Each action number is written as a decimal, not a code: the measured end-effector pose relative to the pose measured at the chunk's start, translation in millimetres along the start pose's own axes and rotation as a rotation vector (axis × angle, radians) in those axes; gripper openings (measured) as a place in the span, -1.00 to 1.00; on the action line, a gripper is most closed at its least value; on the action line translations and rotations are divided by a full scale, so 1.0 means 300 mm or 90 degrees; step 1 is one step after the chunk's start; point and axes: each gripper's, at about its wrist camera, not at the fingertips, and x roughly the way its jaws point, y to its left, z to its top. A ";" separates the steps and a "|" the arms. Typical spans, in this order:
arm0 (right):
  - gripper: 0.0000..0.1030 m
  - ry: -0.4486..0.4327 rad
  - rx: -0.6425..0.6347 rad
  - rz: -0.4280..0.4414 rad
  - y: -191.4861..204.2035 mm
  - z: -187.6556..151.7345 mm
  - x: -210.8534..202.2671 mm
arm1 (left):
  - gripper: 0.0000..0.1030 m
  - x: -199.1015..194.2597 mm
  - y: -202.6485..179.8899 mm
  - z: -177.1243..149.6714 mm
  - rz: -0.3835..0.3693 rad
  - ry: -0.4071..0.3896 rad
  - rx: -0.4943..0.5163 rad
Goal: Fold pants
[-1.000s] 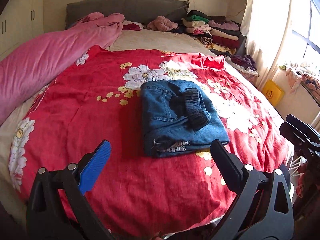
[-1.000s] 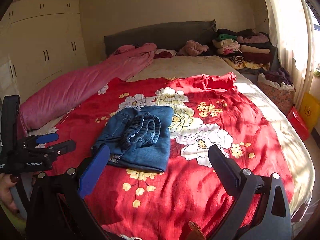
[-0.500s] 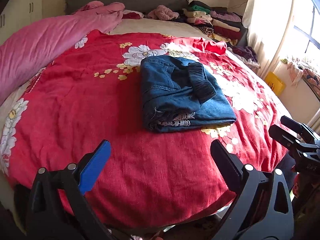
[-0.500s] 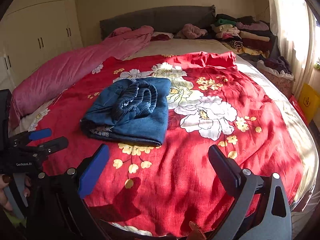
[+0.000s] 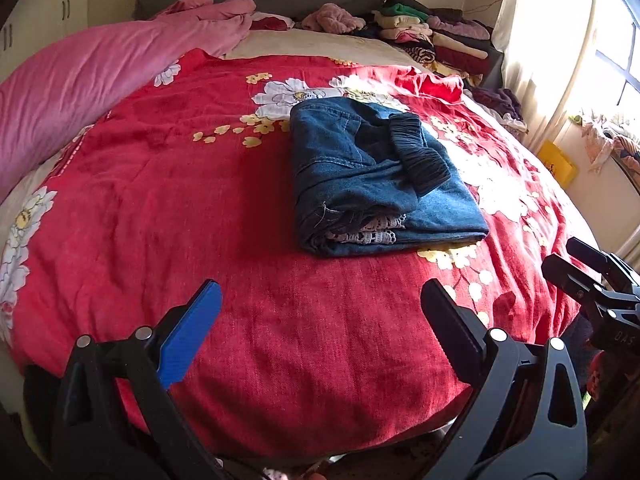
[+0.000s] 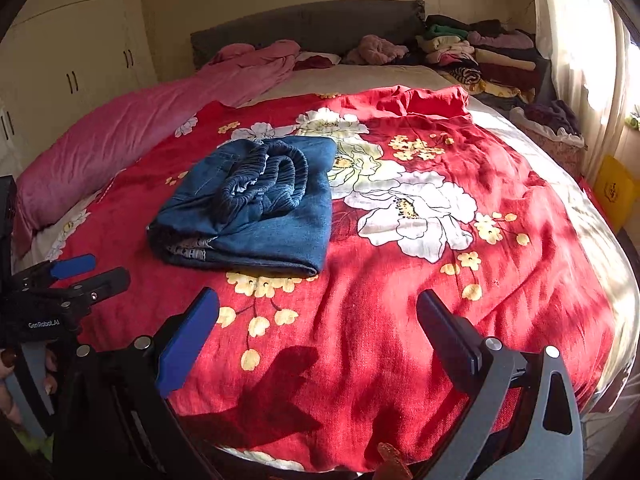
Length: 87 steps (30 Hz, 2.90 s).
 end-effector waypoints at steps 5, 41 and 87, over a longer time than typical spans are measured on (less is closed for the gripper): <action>0.91 0.000 -0.004 0.001 0.006 0.000 -0.003 | 0.81 0.003 0.006 0.000 0.003 -0.001 -0.003; 0.91 0.000 -0.005 0.002 0.008 0.002 -0.010 | 0.82 -0.017 0.011 0.010 0.018 -0.003 -0.007; 0.91 0.015 0.049 -0.064 -0.181 0.050 0.053 | 0.82 0.017 0.265 0.129 0.145 -0.024 -0.102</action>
